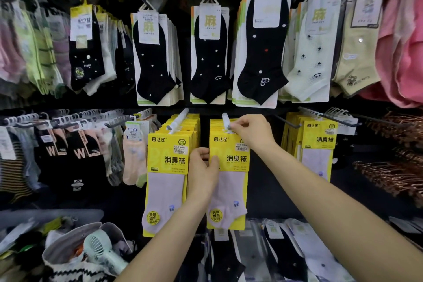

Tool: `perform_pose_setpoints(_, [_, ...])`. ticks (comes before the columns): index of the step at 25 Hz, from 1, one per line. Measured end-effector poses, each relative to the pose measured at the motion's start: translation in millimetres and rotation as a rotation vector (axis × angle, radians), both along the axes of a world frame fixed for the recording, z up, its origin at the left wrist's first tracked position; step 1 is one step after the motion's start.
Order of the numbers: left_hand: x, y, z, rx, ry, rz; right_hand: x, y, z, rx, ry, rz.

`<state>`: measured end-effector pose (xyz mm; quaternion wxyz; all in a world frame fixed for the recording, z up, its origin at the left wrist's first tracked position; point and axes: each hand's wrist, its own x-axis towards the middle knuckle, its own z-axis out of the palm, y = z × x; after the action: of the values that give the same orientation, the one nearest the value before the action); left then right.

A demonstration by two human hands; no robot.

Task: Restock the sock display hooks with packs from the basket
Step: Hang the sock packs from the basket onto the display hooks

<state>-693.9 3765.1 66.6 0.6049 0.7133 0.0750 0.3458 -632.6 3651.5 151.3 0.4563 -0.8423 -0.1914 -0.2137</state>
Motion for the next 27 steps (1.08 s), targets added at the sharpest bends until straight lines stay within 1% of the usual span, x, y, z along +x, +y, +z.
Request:
perform_pose_setpoints(4, [8.1, -3.1, 4.4, 0.03, 0.048, -0.001, 3.9, -6.6, -14.4, 0.126, 0.013, -0.034])
perform_pose_setpoints(7, [15.6, -3.7, 15.5, 0.023, 0.074, -0.096, 6.4, -13.8, -29.6, 0.19, 0.059, -0.023])
perform_pose_setpoints(9, [19.0, -3.4, 20.6, 0.027, 0.028, -0.157, 6.9, -13.9, -35.1, 0.251, 0.133, 0.019])
perform_pose_setpoints(11, [23.1, -1.9, 20.4, 0.076, -0.021, -0.185, 7.2, -9.9, -39.4, 0.275, 0.197, 0.074])
perform_pose_setpoints(16, [32.6, 1.9, 6.7, 0.096, -0.1, -0.256, 9.4, -1.3, -59.8, 0.397, 0.265, 0.314])
perform_pose_setpoints(18, [40.6, 5.0, 6.4, 0.102, -0.098, -0.256, 14.8, 0.5, -60.8, 0.397, 0.284, 0.342])
perform_pose_setpoints(22, [54.7, 7.9, 8.2, 0.113, -0.094, -0.242, 26.7, 4.4, -56.9, 0.339, 0.335, 0.333])
perform_pose_setpoints(25, [58.2, 7.6, 6.8, 0.117, -0.109, -0.234, 34.4, 1.1, -53.2, 0.209, 0.331, 0.316])
perform_pose_setpoints(27, [56.3, 7.2, 3.4, 0.106, -0.112, -0.261, 32.0, -4.2, -55.2, 0.145, 0.297, 0.353])
